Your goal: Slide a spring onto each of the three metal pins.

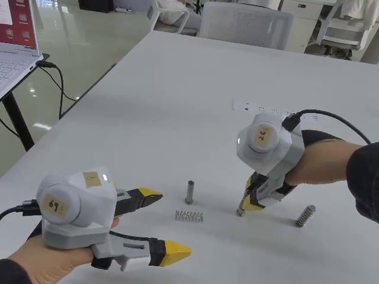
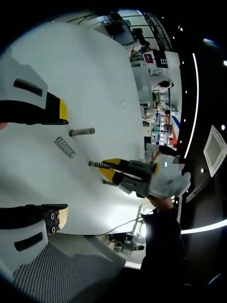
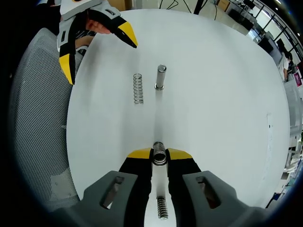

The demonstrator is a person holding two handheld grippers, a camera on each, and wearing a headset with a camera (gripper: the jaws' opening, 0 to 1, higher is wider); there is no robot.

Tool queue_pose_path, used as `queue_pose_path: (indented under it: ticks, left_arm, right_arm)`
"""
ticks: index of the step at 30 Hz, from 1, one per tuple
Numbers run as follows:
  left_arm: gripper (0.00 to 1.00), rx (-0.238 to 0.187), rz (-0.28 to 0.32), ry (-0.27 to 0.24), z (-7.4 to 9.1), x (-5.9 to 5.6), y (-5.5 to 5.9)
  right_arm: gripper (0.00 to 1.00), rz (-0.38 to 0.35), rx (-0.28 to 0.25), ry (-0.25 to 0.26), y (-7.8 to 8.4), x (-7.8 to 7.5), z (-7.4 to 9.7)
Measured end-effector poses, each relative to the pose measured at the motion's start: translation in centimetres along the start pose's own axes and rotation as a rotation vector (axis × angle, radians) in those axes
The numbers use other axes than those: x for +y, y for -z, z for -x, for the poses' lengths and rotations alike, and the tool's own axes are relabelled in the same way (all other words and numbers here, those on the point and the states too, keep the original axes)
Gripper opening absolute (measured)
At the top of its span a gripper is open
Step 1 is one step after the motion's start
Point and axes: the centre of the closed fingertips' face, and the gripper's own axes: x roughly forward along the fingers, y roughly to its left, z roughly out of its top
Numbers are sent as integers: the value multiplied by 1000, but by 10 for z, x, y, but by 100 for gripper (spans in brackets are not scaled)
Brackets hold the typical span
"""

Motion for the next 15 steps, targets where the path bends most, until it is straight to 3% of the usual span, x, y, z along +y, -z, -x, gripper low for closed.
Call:
queue_pose_path:
  ticks: [15]
  left_arm:
    - [66,4,0,-1,1,0,0]
  right_arm:
    - [13,-9,12,-9,5,3,-9]
